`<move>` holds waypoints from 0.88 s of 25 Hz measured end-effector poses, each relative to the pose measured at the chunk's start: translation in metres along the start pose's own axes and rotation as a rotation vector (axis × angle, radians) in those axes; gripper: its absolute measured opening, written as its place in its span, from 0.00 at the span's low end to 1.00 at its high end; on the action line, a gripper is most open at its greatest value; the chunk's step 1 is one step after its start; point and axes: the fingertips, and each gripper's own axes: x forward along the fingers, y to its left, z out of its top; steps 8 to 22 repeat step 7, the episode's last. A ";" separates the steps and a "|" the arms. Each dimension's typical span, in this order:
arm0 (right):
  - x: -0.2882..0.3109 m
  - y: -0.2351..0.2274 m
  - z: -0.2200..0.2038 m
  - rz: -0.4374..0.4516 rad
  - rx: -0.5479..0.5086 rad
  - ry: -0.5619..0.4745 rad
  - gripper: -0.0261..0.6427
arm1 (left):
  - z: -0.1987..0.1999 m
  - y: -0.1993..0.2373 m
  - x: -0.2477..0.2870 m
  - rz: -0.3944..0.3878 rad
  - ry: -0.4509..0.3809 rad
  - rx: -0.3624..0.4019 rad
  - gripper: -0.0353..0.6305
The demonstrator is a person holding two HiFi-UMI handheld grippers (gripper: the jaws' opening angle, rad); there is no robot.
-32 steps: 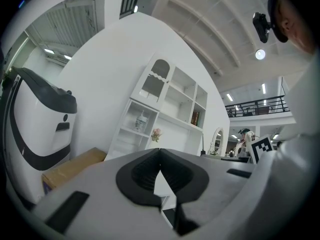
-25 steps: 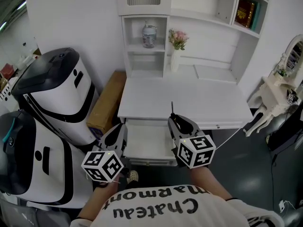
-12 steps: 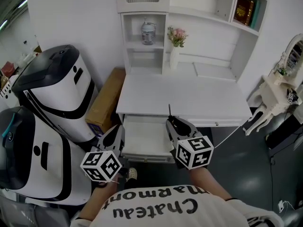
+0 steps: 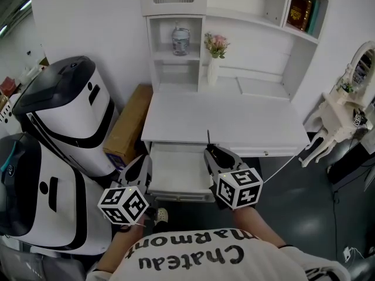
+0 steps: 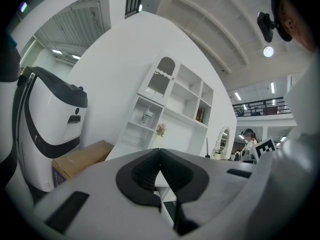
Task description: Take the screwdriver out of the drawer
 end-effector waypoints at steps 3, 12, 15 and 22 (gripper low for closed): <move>0.002 0.001 -0.001 0.004 -0.004 0.007 0.17 | 0.001 0.003 0.000 0.006 -0.004 -0.003 0.09; 0.003 0.001 -0.002 0.007 -0.007 0.014 0.17 | 0.002 0.003 0.000 0.011 -0.005 -0.006 0.09; 0.003 0.001 -0.002 0.007 -0.007 0.014 0.17 | 0.002 0.003 0.000 0.011 -0.005 -0.006 0.09; 0.003 0.001 -0.002 0.007 -0.007 0.014 0.17 | 0.002 0.003 0.000 0.011 -0.005 -0.006 0.09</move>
